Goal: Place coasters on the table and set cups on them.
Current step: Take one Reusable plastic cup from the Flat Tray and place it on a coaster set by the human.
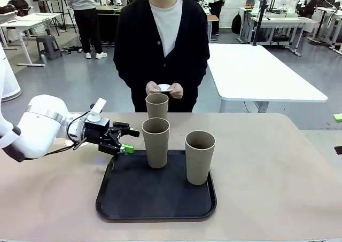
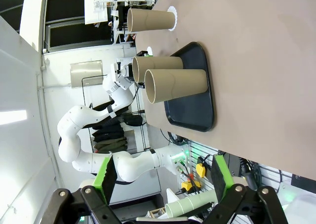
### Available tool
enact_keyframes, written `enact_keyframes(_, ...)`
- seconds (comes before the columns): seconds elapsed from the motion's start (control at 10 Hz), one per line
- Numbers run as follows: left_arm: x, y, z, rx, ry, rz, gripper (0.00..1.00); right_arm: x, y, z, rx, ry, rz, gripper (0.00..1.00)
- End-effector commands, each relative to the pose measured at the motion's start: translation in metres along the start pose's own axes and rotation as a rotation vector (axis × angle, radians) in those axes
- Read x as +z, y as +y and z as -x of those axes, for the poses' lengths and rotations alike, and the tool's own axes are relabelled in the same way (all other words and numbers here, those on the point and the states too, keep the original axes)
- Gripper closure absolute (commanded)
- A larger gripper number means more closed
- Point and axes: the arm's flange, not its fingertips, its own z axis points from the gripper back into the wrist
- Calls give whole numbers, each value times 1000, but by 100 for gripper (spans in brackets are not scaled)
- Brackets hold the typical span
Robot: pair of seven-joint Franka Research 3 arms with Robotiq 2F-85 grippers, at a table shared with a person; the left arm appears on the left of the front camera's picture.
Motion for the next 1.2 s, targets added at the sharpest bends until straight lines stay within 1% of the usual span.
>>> enact_keyframes(0.0,-13,3,4,-35,-32,9,0,-1,1,-1,10,1,-20,0)
enact_keyframes(0.2,-23,5,4,-40,-28,8,0,-1,1,-1,10,1,-20,0)
enact_keyframes(0.3,-26,8,4,-10,-34,-9,0,-1,1,-1,10,1,-20,0)
enact_keyframes(0.5,-35,14,5,8,-45,-16,0,-1,1,-1,10,1,-20,0)
enact_keyframes(1.1,-57,18,12,42,-27,17,0,-1,1,-1,10,1,-20,0)
